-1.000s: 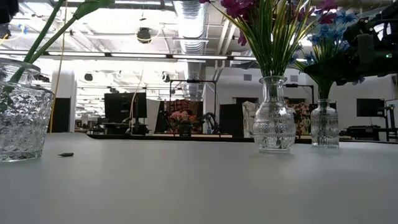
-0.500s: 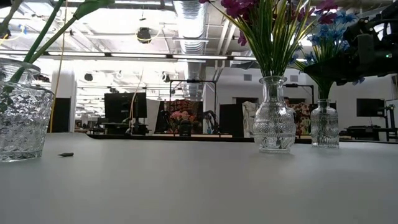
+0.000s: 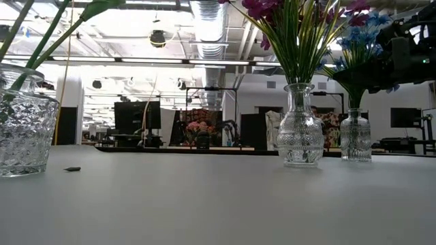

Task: Sort flowers into vase by color
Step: Put the pink tulip into the bottom transparent vase

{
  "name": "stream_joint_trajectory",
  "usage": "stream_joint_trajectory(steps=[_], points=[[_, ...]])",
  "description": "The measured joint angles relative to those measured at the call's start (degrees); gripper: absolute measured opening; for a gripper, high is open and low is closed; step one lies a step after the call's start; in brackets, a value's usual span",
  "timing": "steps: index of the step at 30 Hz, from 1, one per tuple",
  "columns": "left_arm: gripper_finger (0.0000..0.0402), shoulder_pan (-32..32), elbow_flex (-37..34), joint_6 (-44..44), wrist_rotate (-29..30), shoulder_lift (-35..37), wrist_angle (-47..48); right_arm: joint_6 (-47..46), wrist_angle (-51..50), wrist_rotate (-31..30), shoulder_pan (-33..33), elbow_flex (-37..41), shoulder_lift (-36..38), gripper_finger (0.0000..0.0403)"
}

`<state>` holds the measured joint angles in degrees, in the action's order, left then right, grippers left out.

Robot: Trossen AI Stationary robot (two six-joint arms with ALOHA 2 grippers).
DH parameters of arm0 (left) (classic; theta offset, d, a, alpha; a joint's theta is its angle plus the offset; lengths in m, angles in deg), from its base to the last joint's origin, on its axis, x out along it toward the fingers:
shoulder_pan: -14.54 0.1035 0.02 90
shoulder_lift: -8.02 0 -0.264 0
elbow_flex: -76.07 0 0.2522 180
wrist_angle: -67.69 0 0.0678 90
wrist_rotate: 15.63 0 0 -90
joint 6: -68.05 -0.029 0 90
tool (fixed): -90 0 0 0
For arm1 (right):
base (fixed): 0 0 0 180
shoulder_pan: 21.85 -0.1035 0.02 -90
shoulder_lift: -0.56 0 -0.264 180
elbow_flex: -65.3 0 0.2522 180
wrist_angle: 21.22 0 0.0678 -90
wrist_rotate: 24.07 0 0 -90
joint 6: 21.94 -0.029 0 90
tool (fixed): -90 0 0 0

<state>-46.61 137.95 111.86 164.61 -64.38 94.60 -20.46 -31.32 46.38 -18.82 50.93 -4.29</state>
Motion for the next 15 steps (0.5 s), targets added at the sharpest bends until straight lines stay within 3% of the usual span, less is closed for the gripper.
stream_joint_trajectory(steps=[15], points=[[0.0,0.7,0.0,-1.5,-0.2,-0.7,-0.6,0.0,0.0,0.0,0.0,0.0,0.0,0.0033]])
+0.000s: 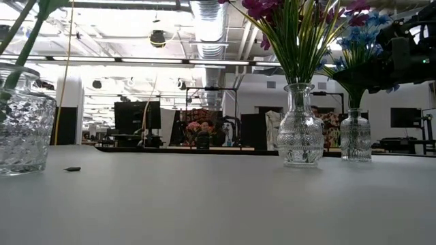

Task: Sort flowers into vase by color
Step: Put the pink tulip into the bottom transparent vase

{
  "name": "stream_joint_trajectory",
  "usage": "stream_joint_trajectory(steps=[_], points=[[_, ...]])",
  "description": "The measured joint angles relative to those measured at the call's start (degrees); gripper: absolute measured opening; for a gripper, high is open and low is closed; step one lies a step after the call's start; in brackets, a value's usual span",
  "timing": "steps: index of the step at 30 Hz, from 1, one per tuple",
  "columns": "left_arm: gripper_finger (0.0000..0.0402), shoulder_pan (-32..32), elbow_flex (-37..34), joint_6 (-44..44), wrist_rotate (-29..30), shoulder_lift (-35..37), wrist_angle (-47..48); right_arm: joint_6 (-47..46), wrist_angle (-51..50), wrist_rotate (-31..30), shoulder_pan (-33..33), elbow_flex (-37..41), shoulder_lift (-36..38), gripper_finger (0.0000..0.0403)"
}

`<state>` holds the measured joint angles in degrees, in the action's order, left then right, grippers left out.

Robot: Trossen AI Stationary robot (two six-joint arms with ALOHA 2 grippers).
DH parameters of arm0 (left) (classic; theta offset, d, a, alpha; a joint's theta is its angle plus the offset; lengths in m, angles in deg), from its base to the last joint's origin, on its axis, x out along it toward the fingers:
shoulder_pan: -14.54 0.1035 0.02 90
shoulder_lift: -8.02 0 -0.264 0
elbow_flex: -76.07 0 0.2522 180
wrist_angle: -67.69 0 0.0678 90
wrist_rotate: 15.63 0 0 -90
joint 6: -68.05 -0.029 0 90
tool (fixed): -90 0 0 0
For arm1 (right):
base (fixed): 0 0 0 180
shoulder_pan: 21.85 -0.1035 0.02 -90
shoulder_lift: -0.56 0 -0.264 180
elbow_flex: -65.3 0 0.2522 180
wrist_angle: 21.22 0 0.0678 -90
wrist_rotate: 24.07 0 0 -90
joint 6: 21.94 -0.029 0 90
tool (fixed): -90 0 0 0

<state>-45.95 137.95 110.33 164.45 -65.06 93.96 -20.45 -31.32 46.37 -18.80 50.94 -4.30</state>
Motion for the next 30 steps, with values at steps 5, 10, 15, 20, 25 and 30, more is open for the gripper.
stream_joint_trajectory(steps=[5,10,15,20,25,30], points=[[0.0,0.2,0.0,0.0,-0.3,0.8,0.0,0.0,0.0,0.0,0.0,0.0,0.0,0.0033],[0.0,0.2,0.0,-0.8,-0.3,1.5,-0.1,0.0,0.0,0.0,0.0,0.0,0.0,0.0033],[0.0,1.0,0.0,-1.5,-0.3,1.5,-0.1,0.0,0.0,0.0,0.0,0.0,0.0,0.0033],[0.0,2.1,0.0,-1.2,-0.2,1.5,0.0,0.0,0.0,0.0,0.0,0.0,0.0,0.0033],[0.0,2.2,0.0,0.3,-0.2,1.5,0.0,0.0,0.0,0.0,0.0,0.0,0.0,0.0033],[0.0,2.2,0.0,1.8,-0.5,1.5,0.0,0.0,0.0,0.0,0.0,0.0,0.0,0.0033]])
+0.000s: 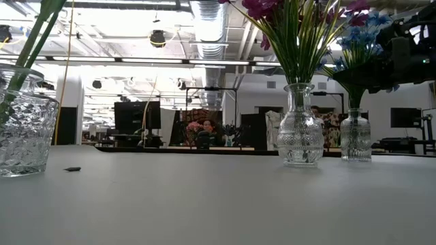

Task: Sort flowers into vase by color
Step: Put the pink tulip into the bottom transparent vase

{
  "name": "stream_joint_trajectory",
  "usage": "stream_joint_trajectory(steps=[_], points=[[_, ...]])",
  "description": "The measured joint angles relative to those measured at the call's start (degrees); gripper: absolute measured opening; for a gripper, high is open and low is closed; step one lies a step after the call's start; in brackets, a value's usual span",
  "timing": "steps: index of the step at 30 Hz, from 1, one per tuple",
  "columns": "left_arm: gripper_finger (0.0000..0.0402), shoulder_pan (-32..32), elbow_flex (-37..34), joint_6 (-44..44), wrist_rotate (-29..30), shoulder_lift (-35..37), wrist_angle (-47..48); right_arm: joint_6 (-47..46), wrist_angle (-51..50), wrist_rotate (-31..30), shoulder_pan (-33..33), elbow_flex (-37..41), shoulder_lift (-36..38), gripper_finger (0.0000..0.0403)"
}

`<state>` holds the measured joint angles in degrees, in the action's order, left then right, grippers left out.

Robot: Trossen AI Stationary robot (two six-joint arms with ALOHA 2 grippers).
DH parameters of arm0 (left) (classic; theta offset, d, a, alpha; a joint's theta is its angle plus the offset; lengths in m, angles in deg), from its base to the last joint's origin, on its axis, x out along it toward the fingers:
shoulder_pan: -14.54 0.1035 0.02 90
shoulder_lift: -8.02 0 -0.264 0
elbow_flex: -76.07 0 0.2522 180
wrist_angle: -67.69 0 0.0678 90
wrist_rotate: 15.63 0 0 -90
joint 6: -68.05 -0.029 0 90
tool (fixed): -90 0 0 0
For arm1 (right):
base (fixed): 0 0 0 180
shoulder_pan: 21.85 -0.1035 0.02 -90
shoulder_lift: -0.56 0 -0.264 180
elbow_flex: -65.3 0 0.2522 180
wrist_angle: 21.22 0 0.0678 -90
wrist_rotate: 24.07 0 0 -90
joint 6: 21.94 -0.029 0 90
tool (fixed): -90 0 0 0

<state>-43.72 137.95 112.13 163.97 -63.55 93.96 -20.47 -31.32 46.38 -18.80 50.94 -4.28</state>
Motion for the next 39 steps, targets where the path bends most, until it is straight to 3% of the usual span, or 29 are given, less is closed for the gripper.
stream_joint_trajectory(steps=[8,18,32,39], points=[[0.0,0.0,0.0,0.0,-3.7,0.0,0.8,0.0,0.0,0.0,0.0,0.0,0.0,0.0033],[0.0004,0.0,0.0,-0.2,-4.3,0.0,2.2,0.0,0.0,0.0,0.0,0.0,0.0,0.0033],[0.0105,0.0,0.0,0.3,-4.3,0.0,2.1,0.0,0.0,0.0,0.0,0.0,0.0,0.0033],[0.0121,-1.6,0.0,-2.2,-2.9,0.0,0.0,0.0,0.0,0.0,0.0,0.0,0.0,0.0033]])
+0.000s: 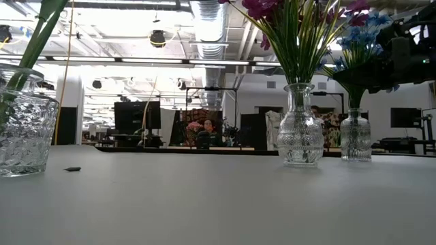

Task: Sort flowers into vase by color
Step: Put the pink tulip into the bottom transparent vase, then return to Home Position

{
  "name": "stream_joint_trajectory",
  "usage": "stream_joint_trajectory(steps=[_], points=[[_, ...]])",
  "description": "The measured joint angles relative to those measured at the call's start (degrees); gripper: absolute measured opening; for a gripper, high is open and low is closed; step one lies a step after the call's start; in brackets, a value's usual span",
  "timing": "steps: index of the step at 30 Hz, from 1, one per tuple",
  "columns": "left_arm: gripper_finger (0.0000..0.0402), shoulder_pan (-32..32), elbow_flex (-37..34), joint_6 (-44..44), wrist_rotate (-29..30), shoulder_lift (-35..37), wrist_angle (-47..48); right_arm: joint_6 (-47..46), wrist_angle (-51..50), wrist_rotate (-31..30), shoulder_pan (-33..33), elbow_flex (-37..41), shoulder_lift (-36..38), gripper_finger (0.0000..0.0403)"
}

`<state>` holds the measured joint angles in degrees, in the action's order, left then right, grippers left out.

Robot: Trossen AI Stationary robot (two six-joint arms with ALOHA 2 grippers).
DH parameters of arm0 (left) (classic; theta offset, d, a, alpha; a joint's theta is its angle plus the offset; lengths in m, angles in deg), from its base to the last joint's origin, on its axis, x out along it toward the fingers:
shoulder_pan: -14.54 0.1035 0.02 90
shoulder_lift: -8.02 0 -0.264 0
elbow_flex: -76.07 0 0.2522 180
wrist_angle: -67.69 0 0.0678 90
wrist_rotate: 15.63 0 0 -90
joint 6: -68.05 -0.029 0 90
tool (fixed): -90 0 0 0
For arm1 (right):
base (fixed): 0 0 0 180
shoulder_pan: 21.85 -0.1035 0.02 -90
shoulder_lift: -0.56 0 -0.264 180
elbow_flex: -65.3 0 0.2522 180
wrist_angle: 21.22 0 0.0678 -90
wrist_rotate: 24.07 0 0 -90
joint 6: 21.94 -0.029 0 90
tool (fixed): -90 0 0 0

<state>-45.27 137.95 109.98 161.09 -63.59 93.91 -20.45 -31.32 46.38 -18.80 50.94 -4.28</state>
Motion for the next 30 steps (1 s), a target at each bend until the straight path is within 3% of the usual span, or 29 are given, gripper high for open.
stream_joint_trajectory(steps=[6,13,17,22,26,30], points=[[0.0119,-1.8,0.0,-7.0,3.3,0.3,-8.2,0.0,0.0,0.0,0.0,0.0,0.0,0.0033],[0.0084,-1.2,0.0,-29.8,2.3,4.4,-23.1,0.0,0.0,0.0,0.0,0.0,0.0,0.0033],[0.005,1.8,0.0,-38.5,-3.5,8.5,-26.1,0.0,0.0,0.0,0.0,0.0,0.0,0.0033],[0.0006,9.1,0.0,-46.7,-16.0,14.3,-26.3,0.0,0.0,0.0,0.0,0.0,0.0,0.0033],[0.0003,16.7,0.0,-50.9,-27.8,19.1,-26.0,0.0,0.0,0.0,0.0,0.0,0.0,0.0033],[0.0,24.1,0.0,-51.9,-35.8,24.1,-21.7,0.0,0.0,0.0,0.0,0.0,0.0,0.0033]])
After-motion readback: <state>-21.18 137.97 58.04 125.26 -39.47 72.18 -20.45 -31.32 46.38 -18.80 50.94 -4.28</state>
